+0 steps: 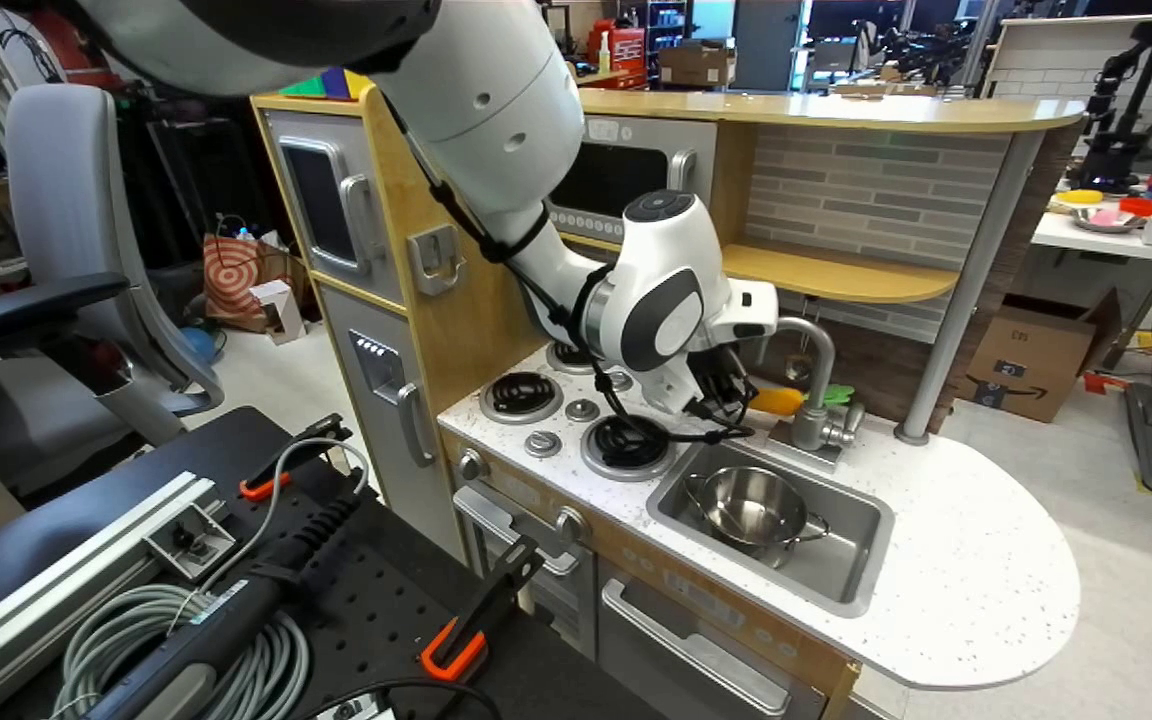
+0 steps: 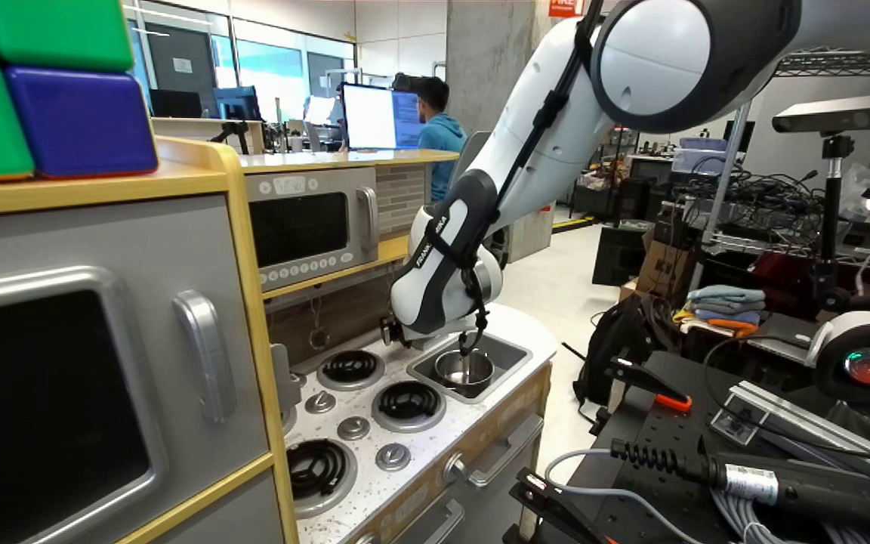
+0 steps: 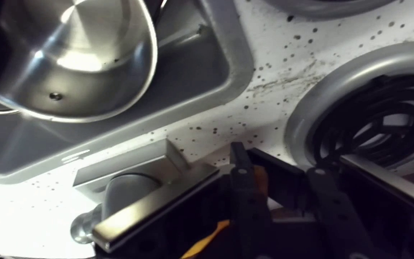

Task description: Put the carrot plush toy inside the pot in the sink

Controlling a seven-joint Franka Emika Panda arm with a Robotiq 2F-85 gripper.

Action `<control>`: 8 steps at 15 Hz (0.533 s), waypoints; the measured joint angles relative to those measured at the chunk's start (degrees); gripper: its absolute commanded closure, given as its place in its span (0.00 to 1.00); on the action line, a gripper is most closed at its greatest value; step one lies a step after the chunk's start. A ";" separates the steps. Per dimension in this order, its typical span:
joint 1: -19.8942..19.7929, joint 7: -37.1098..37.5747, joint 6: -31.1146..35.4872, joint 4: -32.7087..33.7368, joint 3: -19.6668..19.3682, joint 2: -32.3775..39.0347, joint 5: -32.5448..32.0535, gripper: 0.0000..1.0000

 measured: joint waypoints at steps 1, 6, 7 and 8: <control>0.03 -0.48 0.05 -2.32 -0.47 -1.75 -0.03 0.99; 0.05 -4.26 -11.73 -12.82 -2.24 -10.49 -0.10 0.99; 0.04 -4.43 -15.23 -13.80 -2.65 -11.51 -0.13 0.99; 0.04 -4.44 -18.95 -14.33 -3.14 -12.23 -0.18 0.99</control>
